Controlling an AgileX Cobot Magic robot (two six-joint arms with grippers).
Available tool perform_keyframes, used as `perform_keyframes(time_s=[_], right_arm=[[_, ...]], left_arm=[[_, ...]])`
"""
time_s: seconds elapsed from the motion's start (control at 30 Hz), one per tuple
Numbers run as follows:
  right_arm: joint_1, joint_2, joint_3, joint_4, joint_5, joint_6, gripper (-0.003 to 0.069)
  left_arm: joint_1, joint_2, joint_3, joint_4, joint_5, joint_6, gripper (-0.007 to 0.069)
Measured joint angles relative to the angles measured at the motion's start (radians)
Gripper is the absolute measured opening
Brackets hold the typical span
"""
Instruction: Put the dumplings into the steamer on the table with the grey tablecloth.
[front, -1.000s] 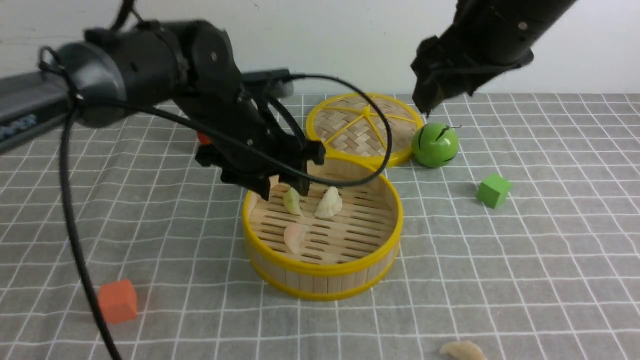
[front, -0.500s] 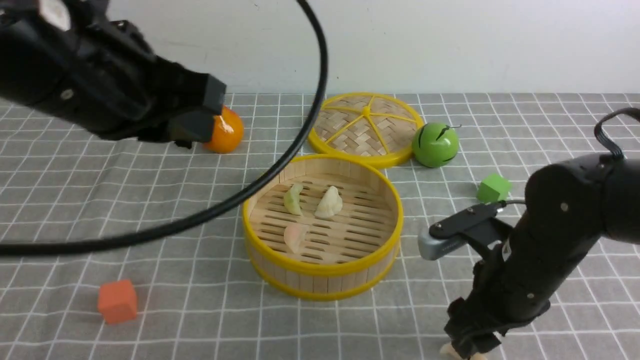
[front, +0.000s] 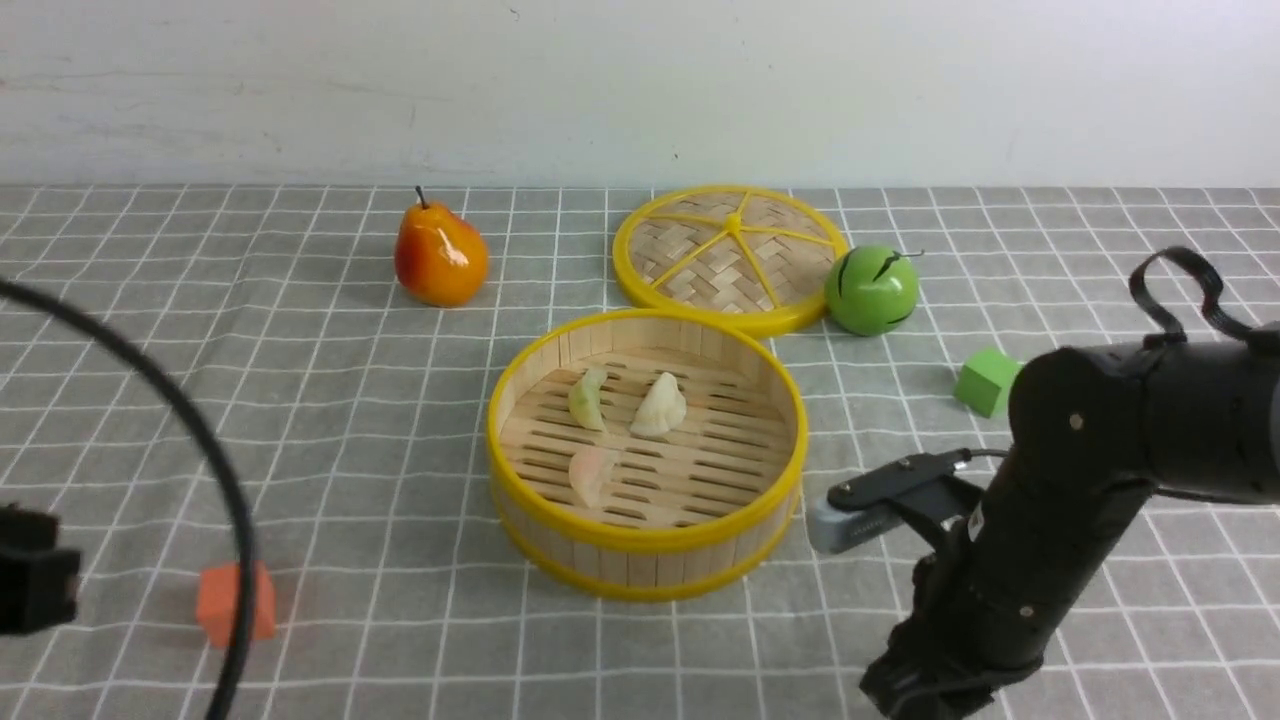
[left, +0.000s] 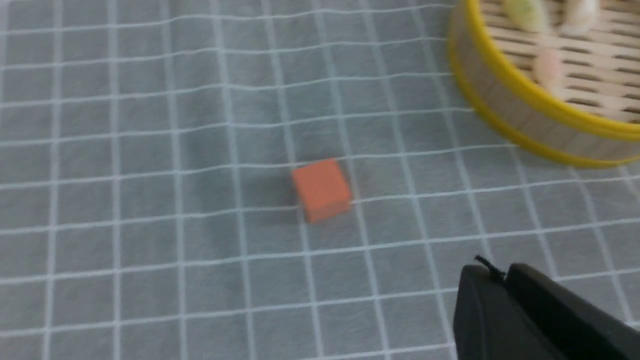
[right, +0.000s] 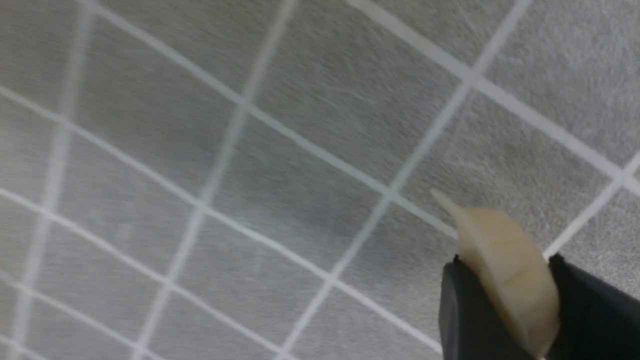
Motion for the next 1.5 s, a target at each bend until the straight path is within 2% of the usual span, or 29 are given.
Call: perform_keyframes(time_s=[0.1, 0.17, 0.37, 0.6, 0.67, 0.8, 0.83, 0.97, 1.1, 1.17, 1.27, 1.3, 1.37, 1.4, 1.5], right_arm=[[0.001, -0.021, -0.135, 0.105, 0.046, 0.000, 0.0194], [0.011, -0.020, -0.221, 0.157, 0.013, -0.013, 0.0194], [0.052, 0.112, -0.395, 0.185, -0.163, -0.018, 0.0194], [0.070, 0.271, -0.503, 0.157, -0.176, 0.003, 0.0194], [0.070, 0.300, -0.511, 0.125, -0.181, 0.014, 0.0219], [0.070, 0.315, -0.513, 0.077, -0.194, 0.027, 0.0330], [0.070, 0.316, -0.513, 0.072, -0.199, 0.036, 0.0388], [0.070, 0.307, -0.522, 0.069, -0.205, 0.046, 0.0531], [0.069, 0.258, -0.571, 0.033, -0.104, 0.046, 0.0568], [0.069, 0.158, -0.608, -0.022, -0.019, 0.047, 0.0549], [0.069, 0.044, -0.627, -0.074, 0.040, 0.050, 0.0482], [0.069, -0.060, -0.631, -0.099, 0.054, 0.051, 0.0424], [0.069, -0.126, -0.631, -0.115, 0.058, 0.051, 0.0374], [0.069, -0.245, -0.616, -0.127, 0.053, 0.051, 0.0265], [0.069, -0.446, -0.517, -0.131, 0.007, 0.051, 0.0097]], left_arm=[[0.000, -0.103, 0.101, 0.083, 0.000, -0.096, 0.0047], [0.000, -0.174, 0.171, 0.119, -0.021, -0.151, 0.0047], [0.000, -0.298, 0.307, 0.134, -0.083, -0.241, 0.0049], [0.000, -0.307, 0.321, 0.134, -0.123, -0.257, 0.0057], [0.000, -0.307, 0.321, 0.133, -0.132, -0.264, 0.0057], [0.000, -0.307, 0.323, 0.131, -0.138, -0.266, 0.0059], [0.000, -0.307, 0.324, 0.131, -0.141, -0.266, 0.0061], [0.000, -0.307, 0.325, 0.132, -0.142, -0.266, 0.0067], [0.000, -0.307, 0.325, 0.132, -0.138, -0.266, 0.0070], [0.000, -0.307, 0.325, 0.132, -0.138, -0.266, 0.0070], [0.000, -0.307, 0.325, 0.132, -0.137, -0.266, 0.0070], [0.000, -0.307, 0.326, 0.132, -0.137, -0.266, 0.0070], [0.000, -0.307, 0.326, 0.132, -0.137, -0.266, 0.0071], [0.000, -0.307, 0.326, 0.132, -0.136, -0.266, 0.0074], [0.000, -0.307, 0.326, 0.132, -0.136, -0.266, 0.0076]])
